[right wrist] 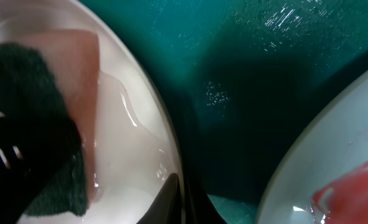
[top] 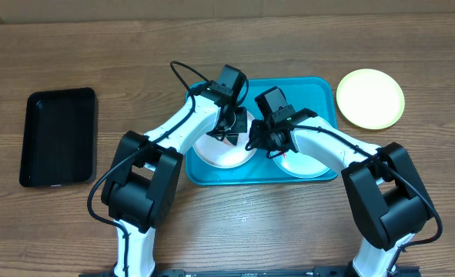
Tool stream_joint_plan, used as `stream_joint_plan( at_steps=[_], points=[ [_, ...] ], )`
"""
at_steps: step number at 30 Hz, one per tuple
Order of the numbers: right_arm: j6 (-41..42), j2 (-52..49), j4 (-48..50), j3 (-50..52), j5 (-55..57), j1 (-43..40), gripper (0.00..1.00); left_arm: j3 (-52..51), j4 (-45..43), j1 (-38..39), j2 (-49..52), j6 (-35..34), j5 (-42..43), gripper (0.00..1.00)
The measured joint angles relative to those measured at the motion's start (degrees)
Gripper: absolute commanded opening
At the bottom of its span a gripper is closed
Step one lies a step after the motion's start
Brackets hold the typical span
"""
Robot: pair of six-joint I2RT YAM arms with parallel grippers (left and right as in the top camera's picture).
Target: Clean dirty plates on tray and stack at the side
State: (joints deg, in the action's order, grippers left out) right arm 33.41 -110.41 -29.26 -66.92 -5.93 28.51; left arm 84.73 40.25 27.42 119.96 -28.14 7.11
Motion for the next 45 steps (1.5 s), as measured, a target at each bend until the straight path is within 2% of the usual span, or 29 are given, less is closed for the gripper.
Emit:
stream_joint_plan(
  at_steps=[7, 13, 16, 23, 28, 32, 38, 45],
  points=[
    [-0.5, 0.0, -0.4, 0.0, -0.5, 0.1, 0.04, 1.0, 9.5, -3.1, -0.1, 0.0, 0.8, 0.04],
    [-0.6, 0.1, -0.4, 0.0, -0.6, 0.1, 0.04, 2.4, 19.2, -9.9, -2.2, 0.2, -4.9, 0.04],
    [-0.9, 0.1, -0.4, 0.0, -0.6, 0.1, 0.04, 2.9, 19.3, -12.7, -6.4, 0.2, -6.7, 0.04],
    [-3.7, 0.6, -2.0, -0.3, -1.1, 0.1, 0.04, 4.9, 20.7, -20.5, -23.0, 0.2, -8.8, 0.04],
    [-8.5, 2.5, -4.7, -1.0, 0.3, 0.4, 0.04, 5.5, 24.0, -29.1, -28.6, 0.2, -9.2, 0.04],
    [-12.5, 6.0, -11.6, -5.0, 7.2, 1.8, 0.04, 5.5, 27.0, -36.6, -28.5, 0.2, -9.4, 0.04],
    [-15.0, 9.4, -20.7, -14.8, 27.1, 8.1, 0.04, 4.0, 28.3, -46.9, -28.4, -0.1, -8.3, 0.04],
    [-15.7, 9.6, -24.3, -19.2, 46.1, 15.9, 0.04, 3.9, 28.8, -50.1, -28.4, -0.2, -6.4, 0.04]
  ],
)
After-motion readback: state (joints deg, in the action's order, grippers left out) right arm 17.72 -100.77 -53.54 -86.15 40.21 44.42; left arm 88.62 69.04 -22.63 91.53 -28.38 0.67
